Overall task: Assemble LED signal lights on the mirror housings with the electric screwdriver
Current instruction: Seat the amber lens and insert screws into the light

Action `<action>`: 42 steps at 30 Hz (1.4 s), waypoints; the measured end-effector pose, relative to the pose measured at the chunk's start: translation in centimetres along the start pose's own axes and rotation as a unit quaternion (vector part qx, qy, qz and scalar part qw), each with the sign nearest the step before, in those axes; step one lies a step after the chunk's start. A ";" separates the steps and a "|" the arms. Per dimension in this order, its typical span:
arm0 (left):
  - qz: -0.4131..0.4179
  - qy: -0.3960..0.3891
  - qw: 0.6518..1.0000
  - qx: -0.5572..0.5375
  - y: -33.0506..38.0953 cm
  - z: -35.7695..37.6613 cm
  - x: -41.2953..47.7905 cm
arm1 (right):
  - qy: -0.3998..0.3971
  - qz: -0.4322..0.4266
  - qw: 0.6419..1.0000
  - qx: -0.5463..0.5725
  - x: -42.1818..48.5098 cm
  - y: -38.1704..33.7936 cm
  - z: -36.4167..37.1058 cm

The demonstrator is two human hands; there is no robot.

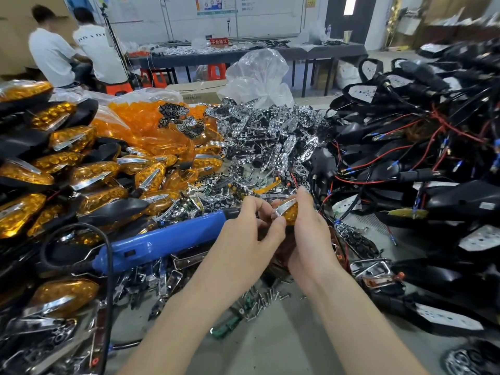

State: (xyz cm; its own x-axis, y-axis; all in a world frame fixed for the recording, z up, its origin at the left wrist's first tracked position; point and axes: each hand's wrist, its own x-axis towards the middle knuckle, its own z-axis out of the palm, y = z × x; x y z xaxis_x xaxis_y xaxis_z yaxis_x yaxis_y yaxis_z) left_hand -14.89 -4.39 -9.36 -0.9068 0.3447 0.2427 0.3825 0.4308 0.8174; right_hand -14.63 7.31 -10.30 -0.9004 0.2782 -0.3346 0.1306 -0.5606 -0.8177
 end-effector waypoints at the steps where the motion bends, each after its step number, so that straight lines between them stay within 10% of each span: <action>1: 0.005 0.000 1.000 0.001 -0.1 0.0 0.0 | 0.002 -0.004 1.000 0.003 0.0 0.1 0.0; 19: 0.065 0.003 0.998 0.017 -0.9 -0.1 -0.1 | -0.005 -0.058 0.998 0.008 -0.3 0.3 0.3; 34: -0.212 -0.120 0.896 -0.372 1.6 -1.2 0.7 | -0.007 -0.042 0.998 -0.053 0.1 0.2 -0.3; 42: -0.052 -0.023 0.996 -0.074 0.3 -0.3 0.0 | -0.002 -0.038 0.999 0.005 0.3 0.4 0.0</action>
State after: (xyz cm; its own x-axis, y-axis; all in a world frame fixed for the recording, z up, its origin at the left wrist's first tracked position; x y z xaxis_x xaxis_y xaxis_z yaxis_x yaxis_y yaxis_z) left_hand -14.88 -4.54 -8.93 -0.9294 0.3447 0.1318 0.2543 0.3394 0.9056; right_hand -14.86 7.22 -10.71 -0.9092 0.3169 -0.2699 0.0579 -0.5458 -0.8359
